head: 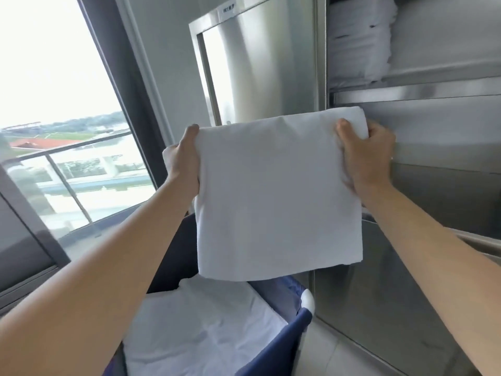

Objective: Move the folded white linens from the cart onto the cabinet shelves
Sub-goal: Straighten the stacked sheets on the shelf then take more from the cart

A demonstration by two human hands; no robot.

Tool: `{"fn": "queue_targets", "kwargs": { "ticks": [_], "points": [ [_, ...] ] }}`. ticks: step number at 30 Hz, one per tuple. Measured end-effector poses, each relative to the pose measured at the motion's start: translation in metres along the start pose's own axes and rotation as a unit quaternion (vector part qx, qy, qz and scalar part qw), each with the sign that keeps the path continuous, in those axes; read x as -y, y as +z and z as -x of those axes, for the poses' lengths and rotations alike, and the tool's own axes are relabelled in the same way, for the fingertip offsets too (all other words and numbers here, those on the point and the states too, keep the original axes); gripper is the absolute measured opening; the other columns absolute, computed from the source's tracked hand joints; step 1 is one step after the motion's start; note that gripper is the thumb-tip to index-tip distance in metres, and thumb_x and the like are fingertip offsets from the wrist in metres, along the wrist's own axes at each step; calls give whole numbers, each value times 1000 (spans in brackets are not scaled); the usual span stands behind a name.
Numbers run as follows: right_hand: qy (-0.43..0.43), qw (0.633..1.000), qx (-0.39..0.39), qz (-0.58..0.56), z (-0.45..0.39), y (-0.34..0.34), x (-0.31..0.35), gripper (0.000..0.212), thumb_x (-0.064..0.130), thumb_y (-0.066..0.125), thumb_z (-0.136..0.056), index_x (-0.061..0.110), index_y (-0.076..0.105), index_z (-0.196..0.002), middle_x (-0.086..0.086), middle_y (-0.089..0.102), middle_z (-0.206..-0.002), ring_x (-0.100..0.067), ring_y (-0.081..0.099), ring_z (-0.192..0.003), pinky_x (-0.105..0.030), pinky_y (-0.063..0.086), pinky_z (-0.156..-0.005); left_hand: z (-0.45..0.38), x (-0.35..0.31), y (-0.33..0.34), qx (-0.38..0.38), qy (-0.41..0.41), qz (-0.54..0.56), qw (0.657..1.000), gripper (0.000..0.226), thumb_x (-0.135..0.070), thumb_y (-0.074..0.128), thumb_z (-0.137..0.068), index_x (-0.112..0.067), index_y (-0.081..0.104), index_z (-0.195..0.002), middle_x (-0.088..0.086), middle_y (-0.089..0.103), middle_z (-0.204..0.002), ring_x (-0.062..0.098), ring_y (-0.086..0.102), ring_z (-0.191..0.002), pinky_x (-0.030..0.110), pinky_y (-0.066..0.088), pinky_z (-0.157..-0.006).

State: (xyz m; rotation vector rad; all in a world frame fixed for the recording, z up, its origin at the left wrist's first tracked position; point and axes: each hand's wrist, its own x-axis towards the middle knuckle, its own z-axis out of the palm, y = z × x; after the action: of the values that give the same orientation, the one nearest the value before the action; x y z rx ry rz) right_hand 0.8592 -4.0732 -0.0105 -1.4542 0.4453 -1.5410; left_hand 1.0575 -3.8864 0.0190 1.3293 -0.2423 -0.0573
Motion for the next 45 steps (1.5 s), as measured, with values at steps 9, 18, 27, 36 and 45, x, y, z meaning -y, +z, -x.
{"fn": "queue_targets", "kwargs": {
  "ticks": [9, 18, 27, 36, 45],
  "points": [
    [53, 996, 67, -10, 20, 80, -61, 41, 21, 69, -85, 18, 44, -53, 15, 39, -43, -2, 34, -45, -20, 32, -46, -51, 43, -64, -88, -40, -6, 995, 36, -46, 75, -74, -18, 52, -70, 5, 53, -82, 22, 51, -73, 34, 45, -70],
    [78, 991, 104, 43, 26, 154, -133, 43, 16, 68, -88, 18, 44, -52, 16, 40, -38, -1, 34, -41, -16, 30, -43, -139, 121, -93, -94, -97, -14, 991, 40, -49, 72, -77, -13, 54, -78, 5, 52, -82, 22, 49, -72, 32, 42, -67],
    [114, 981, 140, 77, 56, 215, -221, 34, 29, 69, -84, -1, 63, -69, 2, 54, -59, -5, 41, -54, -25, 36, -48, -199, 191, -138, -114, -125, -28, 985, 49, -54, 72, -73, -22, 35, -65, 3, 34, -72, 21, 34, -74, 33, 30, -67],
    [163, 957, 218, 99, 88, 246, -297, 40, 29, 71, -85, -6, 58, -70, -3, 51, -61, -4, 37, -52, -22, 35, -46, -204, 257, -182, -178, -171, -77, 966, 44, -53, 69, -76, -14, 48, -74, 2, 37, -72, 18, 36, -69, 31, 33, -64],
    [238, 920, 298, 91, 92, 276, -375, 40, 28, 71, -86, 15, 47, -57, 3, 40, -57, -9, 32, -54, -24, 31, -46, -203, 296, -188, -270, -180, -136, 936, 57, -55, 67, -78, -25, 23, -58, -4, 25, -60, 18, 27, -62, 32, 27, -65]
  ]
}}
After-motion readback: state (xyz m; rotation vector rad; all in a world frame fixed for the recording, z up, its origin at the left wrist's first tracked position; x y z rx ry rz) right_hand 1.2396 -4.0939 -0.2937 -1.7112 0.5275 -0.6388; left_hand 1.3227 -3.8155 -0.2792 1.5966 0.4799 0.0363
